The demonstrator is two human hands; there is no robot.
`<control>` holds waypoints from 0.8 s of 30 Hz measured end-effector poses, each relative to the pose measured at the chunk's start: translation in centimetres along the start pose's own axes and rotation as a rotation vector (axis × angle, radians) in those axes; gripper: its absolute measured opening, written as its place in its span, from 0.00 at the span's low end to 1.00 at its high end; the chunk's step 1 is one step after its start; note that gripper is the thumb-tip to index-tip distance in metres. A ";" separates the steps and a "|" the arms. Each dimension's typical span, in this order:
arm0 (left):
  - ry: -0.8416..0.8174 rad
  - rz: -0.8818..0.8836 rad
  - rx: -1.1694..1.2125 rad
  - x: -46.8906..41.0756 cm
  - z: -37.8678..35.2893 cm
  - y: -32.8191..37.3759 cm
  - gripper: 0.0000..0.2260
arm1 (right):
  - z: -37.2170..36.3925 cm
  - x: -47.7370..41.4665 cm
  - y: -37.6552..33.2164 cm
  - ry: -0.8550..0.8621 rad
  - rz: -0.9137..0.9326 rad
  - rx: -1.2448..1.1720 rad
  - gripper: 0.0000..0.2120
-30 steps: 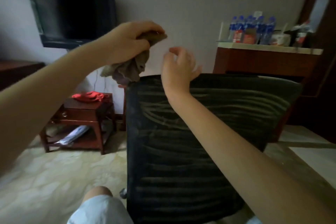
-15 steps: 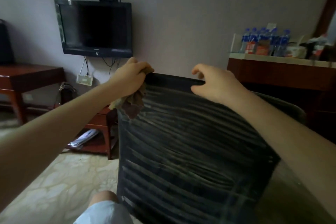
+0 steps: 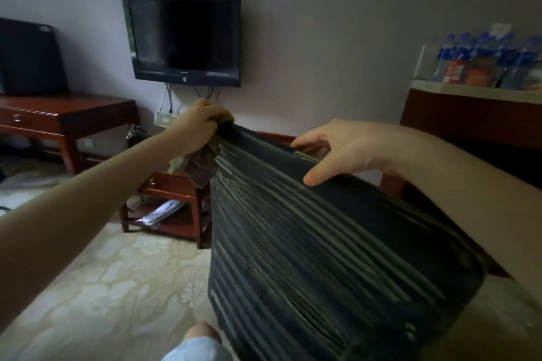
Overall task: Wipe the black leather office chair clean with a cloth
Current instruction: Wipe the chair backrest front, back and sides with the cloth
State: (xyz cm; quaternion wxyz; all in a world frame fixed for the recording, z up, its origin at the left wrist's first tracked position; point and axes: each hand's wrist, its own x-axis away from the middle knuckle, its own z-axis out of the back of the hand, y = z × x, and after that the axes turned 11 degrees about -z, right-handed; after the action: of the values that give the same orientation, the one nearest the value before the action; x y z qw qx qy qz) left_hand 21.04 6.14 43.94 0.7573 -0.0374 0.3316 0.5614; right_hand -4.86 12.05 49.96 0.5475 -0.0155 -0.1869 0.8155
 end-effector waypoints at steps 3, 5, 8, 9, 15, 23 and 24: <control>-0.006 0.052 0.039 -0.8 0.1 -0.2 0.17 | -0.3 -1.9 0.0 -0.014 0.057 -0.085 0.30; -0.001 0.069 0.042 -0.8 -0.1 0.5 0.18 | -0.8 -2.8 -0.2 -0.019 0.068 -0.142 0.30; -0.010 0.042 0.041 0.5 0.2 2.9 0.18 | -1.3 -3.1 -0.7 -0.004 0.046 -0.171 0.34; -0.014 0.040 0.066 1.2 0.4 3.7 0.18 | -1.3 -3.0 -0.9 -0.008 0.032 -0.167 0.34; 0.001 -0.083 0.186 4.9 -0.3 7.1 0.18 | -1.3 -2.0 -1.1 0.000 0.030 -0.094 0.32; 0.021 -0.251 -0.158 3.1 -0.8 5.7 0.17 | -2.4 3.3 2.5 -0.044 0.061 -0.241 0.33; 0.028 -0.221 -0.131 3.1 -0.8 5.8 0.17 | -2.8 3.9 2.8 -0.042 0.061 -0.250 0.32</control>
State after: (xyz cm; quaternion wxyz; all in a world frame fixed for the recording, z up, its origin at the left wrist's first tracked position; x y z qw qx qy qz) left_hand 16.02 10.52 43.44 0.8056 -0.1311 0.2986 0.4946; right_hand -8.21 15.43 47.12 0.5123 -0.0719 -0.2980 0.8022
